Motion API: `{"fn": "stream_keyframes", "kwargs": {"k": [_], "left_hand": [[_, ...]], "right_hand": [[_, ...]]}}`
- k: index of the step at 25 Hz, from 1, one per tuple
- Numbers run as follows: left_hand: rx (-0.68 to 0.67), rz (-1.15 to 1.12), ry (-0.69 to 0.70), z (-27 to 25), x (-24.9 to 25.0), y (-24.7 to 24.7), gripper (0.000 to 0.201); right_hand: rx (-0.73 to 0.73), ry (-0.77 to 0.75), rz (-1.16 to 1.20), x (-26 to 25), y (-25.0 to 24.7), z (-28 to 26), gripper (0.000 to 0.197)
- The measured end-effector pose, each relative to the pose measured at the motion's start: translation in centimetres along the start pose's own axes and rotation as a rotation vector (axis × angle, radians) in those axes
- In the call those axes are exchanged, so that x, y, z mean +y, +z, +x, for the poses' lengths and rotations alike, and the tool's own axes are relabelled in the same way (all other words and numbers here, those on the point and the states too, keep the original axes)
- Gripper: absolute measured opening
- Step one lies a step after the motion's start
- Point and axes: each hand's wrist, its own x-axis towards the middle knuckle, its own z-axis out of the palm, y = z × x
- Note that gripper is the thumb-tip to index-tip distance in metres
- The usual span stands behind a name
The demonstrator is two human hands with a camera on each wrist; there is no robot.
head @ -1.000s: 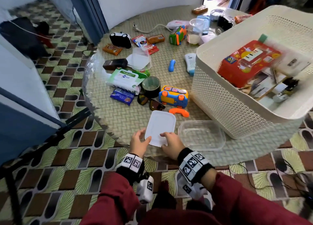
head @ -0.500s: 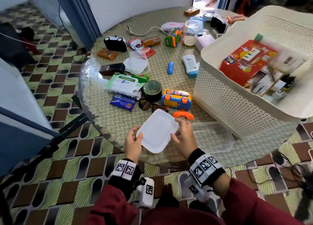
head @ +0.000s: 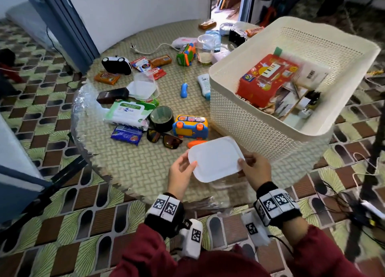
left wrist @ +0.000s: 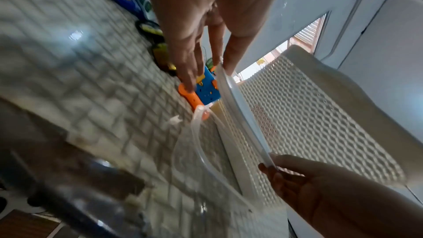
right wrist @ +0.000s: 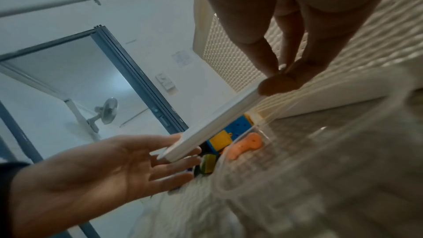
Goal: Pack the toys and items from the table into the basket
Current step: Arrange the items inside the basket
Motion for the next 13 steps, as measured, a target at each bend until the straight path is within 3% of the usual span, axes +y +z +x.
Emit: {"fn": "stream_keyframes", "kwargs": {"k": [4, 6, 9, 13], "left_hand": [[-0.099, 0.205, -0.020, -0.5, -2.1, 2.8, 0.062], [-0.134, 0.229, -0.060, -0.8, -2.8, 3.7, 0.072], [-0.164, 0.286, -0.075, -1.5, -2.5, 4.7, 0.067], [-0.069, 0.312, -0.041, -1.5, -3.1, 4.6, 0.059]], "right_hand": [[0.014, -0.072, -0.292, 2.4, -2.7, -0.1, 0.022], [0.011, -0.057, -0.290, 3.2, -3.2, -0.3, 0.028], [-0.019, -0.040, -0.166, 3.3, -3.7, -0.9, 0.038], [-0.139, -0.091, -0.175, 3.6, -4.3, -0.8, 0.064]]}}
